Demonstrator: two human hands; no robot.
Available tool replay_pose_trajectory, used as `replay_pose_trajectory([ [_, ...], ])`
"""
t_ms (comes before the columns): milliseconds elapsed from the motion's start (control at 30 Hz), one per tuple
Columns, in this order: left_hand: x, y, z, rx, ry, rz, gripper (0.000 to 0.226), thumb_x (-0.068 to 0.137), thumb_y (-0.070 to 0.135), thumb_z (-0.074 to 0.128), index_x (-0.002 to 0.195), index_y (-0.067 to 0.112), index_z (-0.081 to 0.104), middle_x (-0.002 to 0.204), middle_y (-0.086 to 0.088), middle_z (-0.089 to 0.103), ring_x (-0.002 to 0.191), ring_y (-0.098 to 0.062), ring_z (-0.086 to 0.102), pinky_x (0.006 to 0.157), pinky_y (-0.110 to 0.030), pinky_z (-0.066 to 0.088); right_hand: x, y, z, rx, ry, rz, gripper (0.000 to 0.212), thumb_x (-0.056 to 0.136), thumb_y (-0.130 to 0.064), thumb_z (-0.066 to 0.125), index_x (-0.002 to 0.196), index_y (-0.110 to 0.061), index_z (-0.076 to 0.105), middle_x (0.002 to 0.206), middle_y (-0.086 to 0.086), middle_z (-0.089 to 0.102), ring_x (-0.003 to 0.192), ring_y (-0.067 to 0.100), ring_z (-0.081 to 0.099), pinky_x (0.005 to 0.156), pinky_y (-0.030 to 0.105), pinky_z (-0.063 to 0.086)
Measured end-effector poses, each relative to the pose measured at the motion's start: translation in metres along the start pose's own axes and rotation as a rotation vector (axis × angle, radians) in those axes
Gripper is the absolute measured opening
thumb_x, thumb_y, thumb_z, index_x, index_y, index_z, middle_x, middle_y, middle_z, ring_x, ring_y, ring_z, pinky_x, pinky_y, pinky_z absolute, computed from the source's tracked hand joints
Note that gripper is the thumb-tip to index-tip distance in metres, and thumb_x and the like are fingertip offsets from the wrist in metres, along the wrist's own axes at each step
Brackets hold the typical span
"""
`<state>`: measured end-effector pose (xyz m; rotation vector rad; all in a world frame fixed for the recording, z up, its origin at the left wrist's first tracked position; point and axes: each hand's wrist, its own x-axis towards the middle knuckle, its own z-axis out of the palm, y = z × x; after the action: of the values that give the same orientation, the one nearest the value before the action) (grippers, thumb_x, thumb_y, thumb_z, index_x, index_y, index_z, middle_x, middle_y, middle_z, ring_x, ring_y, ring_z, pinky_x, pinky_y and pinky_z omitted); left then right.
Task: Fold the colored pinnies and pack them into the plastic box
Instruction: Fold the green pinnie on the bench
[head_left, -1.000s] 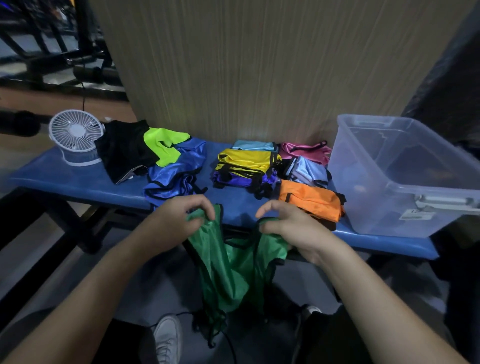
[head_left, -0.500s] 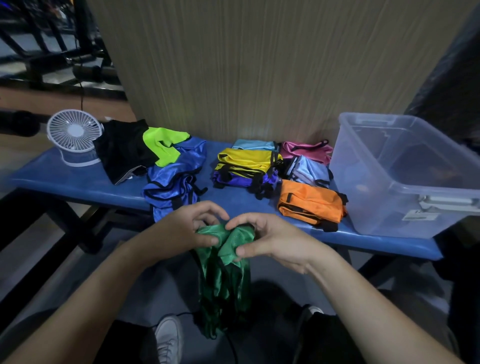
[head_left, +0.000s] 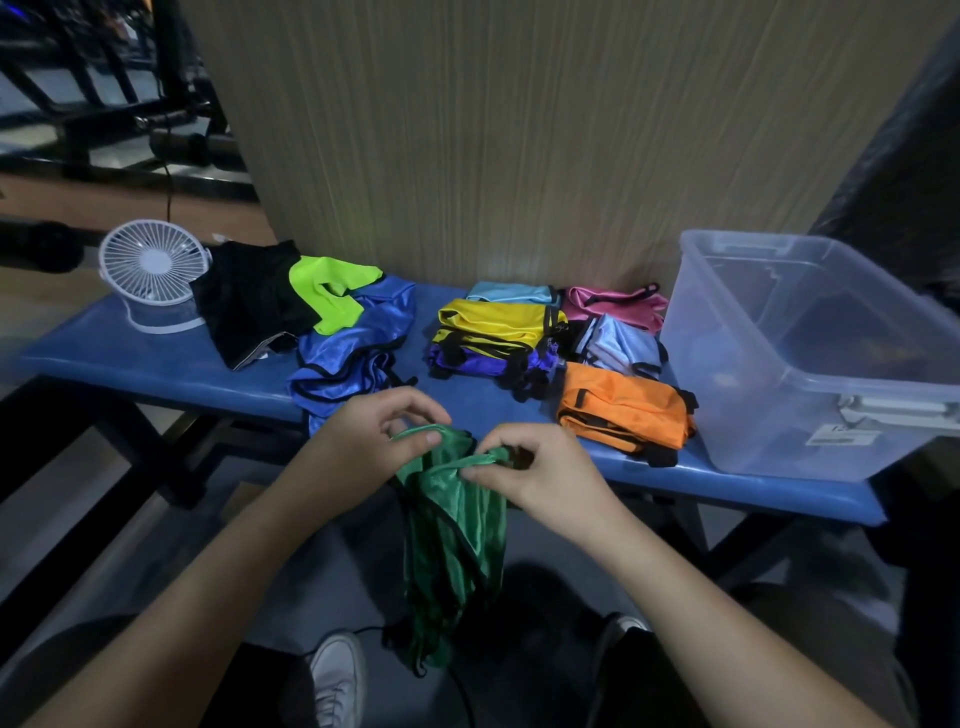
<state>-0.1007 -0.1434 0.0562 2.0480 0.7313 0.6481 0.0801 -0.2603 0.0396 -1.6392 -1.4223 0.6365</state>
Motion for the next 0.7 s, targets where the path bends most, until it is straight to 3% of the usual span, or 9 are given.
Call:
replay_pose_trajectory([
  [100,-0.001,0.004,0.003,0.042,0.059,0.023,0.014,0.087,0.01,0.075,0.089,0.024,0.074,0.074,0.012,0.07,0.06,-0.007,0.056,0.061,-0.015,0.044,0.002,0.004,0.006,-0.014,0.058,-0.065,0.013,0.076,-0.03,0.086,0.078,-0.022,0.075,0.081,0.006,0.053,0.071,0.007,0.048,0.067,0.022,0.035],
  [200,-0.003,0.011,0.006,0.021,0.083,0.038,0.011,0.088,0.009,0.074,0.09,0.02,0.075,0.083,0.011,0.075,0.076,-0.005,0.069,0.072,-0.016,0.051,0.003,0.008,0.017,-0.035,0.147,-0.126,0.014,0.075,-0.038,0.079,0.079,-0.026,0.076,0.105,-0.006,0.056,0.106,0.011,0.049,0.093,0.023,0.036],
  [267,-0.004,0.015,0.007,0.051,0.1,0.065,0.011,0.088,0.011,0.074,0.091,0.021,0.076,0.083,0.017,0.075,0.079,0.0,0.069,0.074,-0.014,0.049,0.004,0.007,0.02,0.035,0.157,-0.135,0.011,0.076,-0.034,0.078,0.079,-0.024,0.077,0.123,-0.012,0.059,0.122,0.009,0.049,0.104,0.022,0.034],
  [300,-0.005,0.015,0.007,0.075,0.106,0.085,0.011,0.088,0.012,0.074,0.092,0.023,0.077,0.082,0.02,0.074,0.077,0.001,0.068,0.072,-0.013,0.048,0.004,0.006,0.021,0.115,0.143,-0.129,0.009,0.077,-0.028,0.08,0.08,-0.02,0.077,0.121,-0.01,0.063,0.119,0.01,0.054,0.102,0.024,0.038],
  [367,-0.005,0.015,0.006,0.124,0.11,0.118,0.013,0.088,0.014,0.074,0.093,0.025,0.077,0.08,0.023,0.072,0.069,0.002,0.064,0.066,-0.01,0.043,0.004,0.006,0.019,0.229,0.123,-0.113,0.007,0.079,-0.018,0.08,0.08,-0.012,0.077,0.098,-0.003,0.07,0.095,0.015,0.065,0.088,0.033,0.048],
  [433,-0.005,0.013,0.004,0.163,0.098,0.144,0.014,0.087,0.014,0.075,0.094,0.025,0.078,0.082,0.024,0.072,0.068,0.001,0.063,0.065,-0.01,0.042,0.004,0.007,0.017,0.195,0.135,-0.125,0.008,0.08,-0.015,0.08,0.08,-0.008,0.077,0.082,0.001,0.067,0.078,0.018,0.063,0.075,0.034,0.048],
  [533,-0.003,0.007,-0.002,0.268,0.06,0.235,0.014,0.086,0.015,0.074,0.098,0.021,0.078,0.09,0.021,0.073,0.083,0.005,0.066,0.075,-0.007,0.043,0.005,0.006,0.015,0.091,0.191,-0.198,0.007,0.08,-0.018,0.08,0.077,-0.013,0.076,0.078,0.001,0.063,0.072,0.017,0.06,0.068,0.033,0.047],
  [600,-0.001,0.002,-0.005,0.369,0.031,0.282,0.017,0.083,0.022,0.069,0.098,0.018,0.077,0.09,0.014,0.071,0.084,0.001,0.064,0.077,-0.01,0.042,0.006,0.007,0.013,0.062,0.213,-0.22,0.007,0.079,-0.019,0.081,0.077,-0.015,0.075,0.078,0.0,0.061,0.071,0.019,0.059,0.067,0.035,0.046],
  [700,0.001,-0.005,-0.005,0.387,0.009,0.301,0.013,0.085,0.024,0.069,0.094,0.017,0.076,0.089,0.01,0.065,0.081,-0.005,0.063,0.074,-0.017,0.045,0.006,0.008,0.012,0.051,0.208,-0.204,0.01,0.077,-0.016,0.084,0.077,-0.016,0.074,0.08,-0.001,0.06,0.072,0.014,0.057,0.067,0.026,0.045],
])
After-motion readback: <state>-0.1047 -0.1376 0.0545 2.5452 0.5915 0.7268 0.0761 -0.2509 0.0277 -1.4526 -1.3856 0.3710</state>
